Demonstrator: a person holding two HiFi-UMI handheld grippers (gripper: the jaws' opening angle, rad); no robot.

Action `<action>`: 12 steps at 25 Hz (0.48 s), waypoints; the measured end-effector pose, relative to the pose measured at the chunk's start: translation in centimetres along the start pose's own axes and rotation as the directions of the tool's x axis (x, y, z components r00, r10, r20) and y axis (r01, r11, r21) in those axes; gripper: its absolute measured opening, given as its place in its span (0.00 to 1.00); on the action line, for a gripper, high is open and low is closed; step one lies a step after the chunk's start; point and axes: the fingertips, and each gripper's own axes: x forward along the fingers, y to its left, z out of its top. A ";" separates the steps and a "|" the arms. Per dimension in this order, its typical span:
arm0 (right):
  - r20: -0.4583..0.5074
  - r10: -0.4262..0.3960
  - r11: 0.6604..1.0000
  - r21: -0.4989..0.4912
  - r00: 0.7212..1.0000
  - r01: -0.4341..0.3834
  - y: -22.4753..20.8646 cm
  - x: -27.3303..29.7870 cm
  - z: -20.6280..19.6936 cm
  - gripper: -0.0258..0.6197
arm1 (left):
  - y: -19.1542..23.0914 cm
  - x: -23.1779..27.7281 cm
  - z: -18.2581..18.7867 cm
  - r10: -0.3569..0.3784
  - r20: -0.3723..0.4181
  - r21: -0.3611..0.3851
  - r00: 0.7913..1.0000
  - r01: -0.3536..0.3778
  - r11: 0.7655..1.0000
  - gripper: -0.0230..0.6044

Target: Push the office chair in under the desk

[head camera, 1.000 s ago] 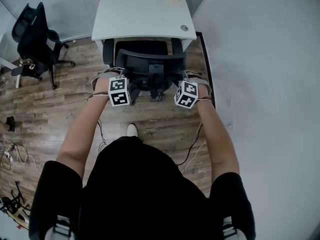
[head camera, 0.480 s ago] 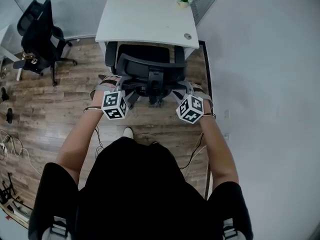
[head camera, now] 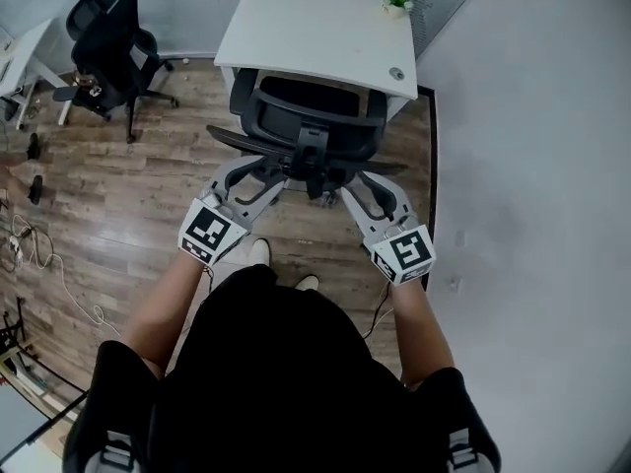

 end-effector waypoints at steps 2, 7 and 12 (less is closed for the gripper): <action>0.080 -0.001 0.999 0.033 0.997 -0.002 0.4 -0.6 2.2 0.25 | -0.4 -0.5 1.2 0.014 0.044 -0.062 0.999 -0.011 0.998 0.31; 0.170 0.009 1.000 0.021 0.985 -0.012 1.9 -1.8 5.2 0.20 | -1.7 -1.4 4.4 0.066 0.145 -0.124 0.987 -0.048 0.991 0.16; 0.210 0.001 1.000 0.010 0.978 -0.003 2.1 -2.7 6.8 0.11 | -3.0 -1.1 7.2 0.087 0.205 -0.087 0.975 -0.070 0.994 0.03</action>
